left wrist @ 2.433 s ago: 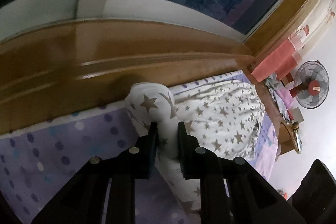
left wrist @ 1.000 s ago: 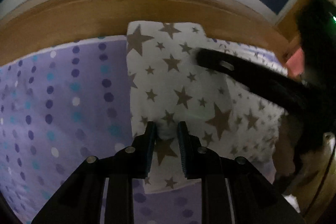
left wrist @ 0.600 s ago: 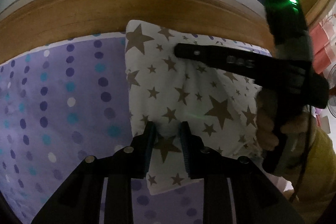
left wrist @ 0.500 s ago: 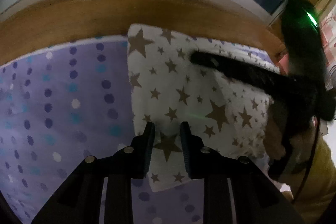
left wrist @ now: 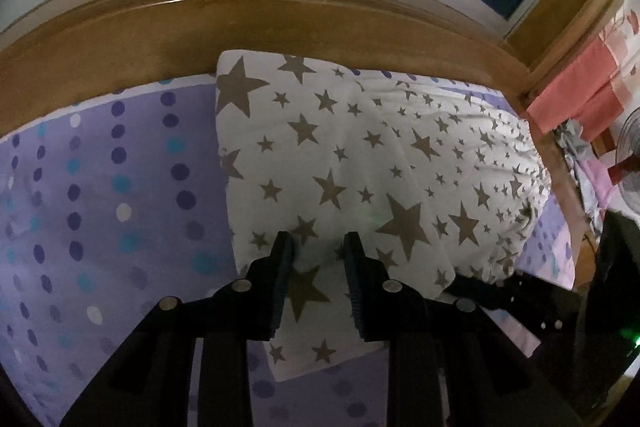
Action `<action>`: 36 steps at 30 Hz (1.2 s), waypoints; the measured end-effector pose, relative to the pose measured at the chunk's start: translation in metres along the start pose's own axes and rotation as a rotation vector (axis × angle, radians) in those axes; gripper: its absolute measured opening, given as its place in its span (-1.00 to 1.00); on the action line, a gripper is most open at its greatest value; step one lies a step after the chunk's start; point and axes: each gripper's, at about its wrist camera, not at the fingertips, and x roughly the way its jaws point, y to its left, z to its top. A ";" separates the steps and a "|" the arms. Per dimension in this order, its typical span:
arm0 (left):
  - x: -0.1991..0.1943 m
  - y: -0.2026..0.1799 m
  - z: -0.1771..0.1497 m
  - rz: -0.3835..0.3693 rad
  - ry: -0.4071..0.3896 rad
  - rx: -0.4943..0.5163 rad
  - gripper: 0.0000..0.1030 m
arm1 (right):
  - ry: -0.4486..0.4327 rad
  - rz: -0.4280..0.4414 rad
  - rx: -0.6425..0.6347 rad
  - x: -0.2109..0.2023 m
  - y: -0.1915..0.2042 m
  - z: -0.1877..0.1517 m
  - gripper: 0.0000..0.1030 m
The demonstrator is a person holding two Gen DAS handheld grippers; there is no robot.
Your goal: Organize soft objects
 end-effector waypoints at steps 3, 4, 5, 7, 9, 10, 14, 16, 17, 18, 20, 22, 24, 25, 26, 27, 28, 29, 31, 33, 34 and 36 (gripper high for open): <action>-0.006 0.008 -0.001 -0.031 -0.009 -0.028 -0.50 | -0.003 -0.014 -0.001 -0.005 0.002 -0.009 0.03; -0.010 0.011 0.000 -0.040 -0.018 -0.037 -0.50 | -0.003 -0.020 -0.001 -0.007 0.002 -0.011 0.03; -0.014 0.015 0.001 -0.046 -0.028 -0.044 -0.50 | -0.003 -0.026 -0.001 -0.010 0.002 -0.013 0.03; -0.022 0.023 0.005 -0.053 -0.047 -0.049 -0.50 | -0.010 -0.046 -0.009 -0.018 0.008 -0.015 0.03; -0.031 0.032 0.012 -0.062 -0.064 -0.048 -0.50 | -0.035 -0.059 -0.036 -0.027 0.019 -0.015 0.03; -0.035 0.035 0.015 -0.067 -0.068 -0.045 -0.50 | -0.055 -0.064 -0.058 -0.033 0.026 -0.014 0.03; -0.038 0.046 0.034 -0.116 -0.045 -0.040 -0.50 | -0.123 -0.093 -0.200 -0.039 0.066 -0.005 0.03; -0.030 0.044 0.041 -0.143 -0.028 -0.026 -0.32 | -0.144 -0.124 -0.269 -0.031 0.088 0.000 0.04; -0.026 0.043 0.044 -0.149 -0.019 -0.017 -0.14 | -0.155 -0.140 -0.304 -0.027 0.099 0.003 0.04; -0.022 0.043 0.046 -0.147 -0.012 -0.010 -0.10 | -0.166 -0.155 -0.339 -0.023 0.109 0.005 0.04; -0.014 0.043 0.050 -0.144 0.003 0.000 -0.10 | -0.179 -0.190 -0.380 -0.013 0.127 0.010 0.05; -0.006 0.046 0.051 -0.142 0.016 -0.008 -0.10 | -0.171 -0.214 -0.377 -0.001 0.136 0.015 0.05; 0.001 0.051 0.051 -0.153 0.027 -0.025 -0.10 | -0.152 -0.214 -0.340 0.008 0.138 0.019 0.05; 0.004 0.054 0.051 -0.160 0.031 -0.031 -0.10 | -0.145 -0.217 -0.321 0.012 0.138 0.020 0.05; 0.007 0.055 0.051 -0.166 0.036 -0.036 -0.10 | -0.137 -0.224 -0.303 0.016 0.137 0.021 0.05; 0.010 0.057 0.050 -0.171 0.040 -0.039 -0.10 | -0.129 -0.232 -0.285 0.020 0.135 0.022 0.05; 0.014 0.058 0.050 -0.175 0.047 -0.040 -0.10 | -0.117 -0.245 -0.264 0.025 0.133 0.023 0.05; 0.017 0.059 0.049 -0.179 0.055 -0.039 -0.10 | -0.112 -0.248 -0.248 0.027 0.130 0.023 0.05; 0.023 0.059 0.048 -0.187 0.070 -0.037 -0.10 | -0.104 -0.250 -0.219 0.031 0.126 0.023 0.05; 0.028 0.059 0.048 -0.197 0.079 -0.036 -0.10 | -0.105 -0.259 -0.215 0.033 0.126 0.022 0.07; 0.029 0.060 0.048 -0.202 0.080 -0.036 -0.09 | -0.105 -0.265 -0.218 0.033 0.127 0.021 0.08; 0.032 0.060 0.049 -0.214 0.079 -0.038 -0.08 | -0.104 -0.272 -0.212 0.035 0.128 0.020 0.13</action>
